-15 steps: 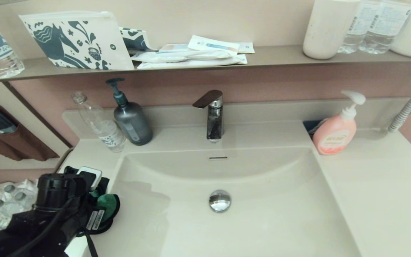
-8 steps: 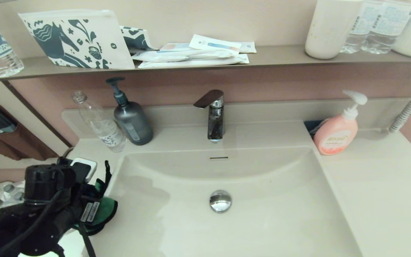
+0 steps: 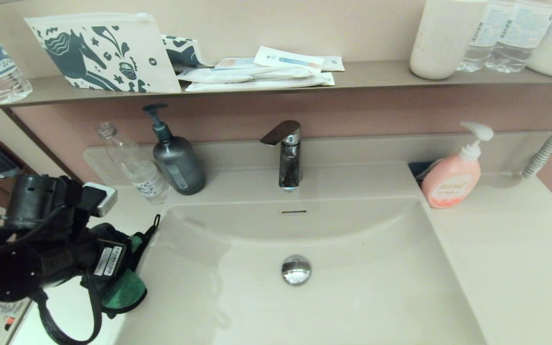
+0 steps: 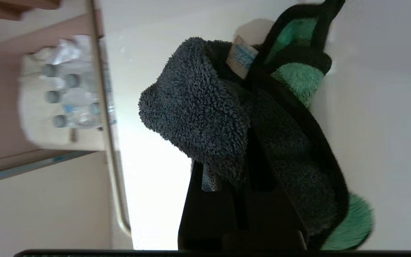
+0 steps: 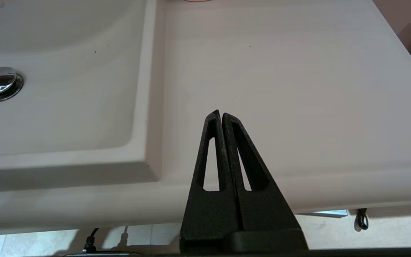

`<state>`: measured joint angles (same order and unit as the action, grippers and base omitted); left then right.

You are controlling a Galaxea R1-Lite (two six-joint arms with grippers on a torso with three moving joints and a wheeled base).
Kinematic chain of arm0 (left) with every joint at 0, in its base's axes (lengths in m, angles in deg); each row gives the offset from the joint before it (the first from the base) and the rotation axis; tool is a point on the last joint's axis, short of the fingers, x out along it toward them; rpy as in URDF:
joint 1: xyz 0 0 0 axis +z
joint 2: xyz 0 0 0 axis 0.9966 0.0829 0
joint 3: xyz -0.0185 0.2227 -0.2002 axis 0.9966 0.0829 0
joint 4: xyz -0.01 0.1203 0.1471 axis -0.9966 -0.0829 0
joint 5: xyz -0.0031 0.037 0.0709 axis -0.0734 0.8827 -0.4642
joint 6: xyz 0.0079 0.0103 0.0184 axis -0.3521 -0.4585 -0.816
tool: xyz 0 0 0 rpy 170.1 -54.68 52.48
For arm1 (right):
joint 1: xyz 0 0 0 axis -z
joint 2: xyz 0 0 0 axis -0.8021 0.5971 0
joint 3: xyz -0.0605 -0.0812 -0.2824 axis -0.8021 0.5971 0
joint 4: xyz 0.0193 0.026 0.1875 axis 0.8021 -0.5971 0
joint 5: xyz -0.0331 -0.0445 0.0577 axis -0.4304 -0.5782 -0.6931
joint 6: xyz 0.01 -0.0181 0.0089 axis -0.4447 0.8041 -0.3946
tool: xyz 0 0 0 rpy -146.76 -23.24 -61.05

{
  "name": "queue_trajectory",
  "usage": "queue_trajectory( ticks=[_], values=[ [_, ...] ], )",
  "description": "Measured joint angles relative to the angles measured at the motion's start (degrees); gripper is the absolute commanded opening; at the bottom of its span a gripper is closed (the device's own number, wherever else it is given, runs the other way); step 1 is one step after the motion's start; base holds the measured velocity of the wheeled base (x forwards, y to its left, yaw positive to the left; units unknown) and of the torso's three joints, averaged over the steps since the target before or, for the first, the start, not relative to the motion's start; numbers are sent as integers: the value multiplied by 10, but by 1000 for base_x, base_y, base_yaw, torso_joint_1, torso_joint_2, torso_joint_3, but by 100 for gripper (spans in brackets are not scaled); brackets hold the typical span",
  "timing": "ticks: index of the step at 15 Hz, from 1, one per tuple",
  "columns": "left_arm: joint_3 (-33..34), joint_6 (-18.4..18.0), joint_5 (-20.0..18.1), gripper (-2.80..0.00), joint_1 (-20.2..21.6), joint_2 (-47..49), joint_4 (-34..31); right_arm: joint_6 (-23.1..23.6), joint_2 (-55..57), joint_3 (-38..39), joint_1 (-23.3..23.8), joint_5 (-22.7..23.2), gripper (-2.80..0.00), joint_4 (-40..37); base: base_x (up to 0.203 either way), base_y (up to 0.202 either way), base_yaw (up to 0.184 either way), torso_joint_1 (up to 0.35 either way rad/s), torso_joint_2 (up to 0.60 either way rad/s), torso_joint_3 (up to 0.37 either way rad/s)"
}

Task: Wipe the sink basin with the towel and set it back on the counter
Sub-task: Wipe the sink

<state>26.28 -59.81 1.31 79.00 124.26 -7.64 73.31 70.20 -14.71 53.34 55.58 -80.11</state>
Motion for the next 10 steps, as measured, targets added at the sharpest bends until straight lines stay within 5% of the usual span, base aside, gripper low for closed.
queue_trajectory(
  ticks=[5,10],
  values=[
    [-43,12,-154,-280,101,17,-53,0,0,0,0,0,-280,0,0,0,0,0,0,0],
    [-141,16,-311,-280,169,50,-236,0,0,0,0,0,-280,0,0,0,0,0,0,0]
  ],
)
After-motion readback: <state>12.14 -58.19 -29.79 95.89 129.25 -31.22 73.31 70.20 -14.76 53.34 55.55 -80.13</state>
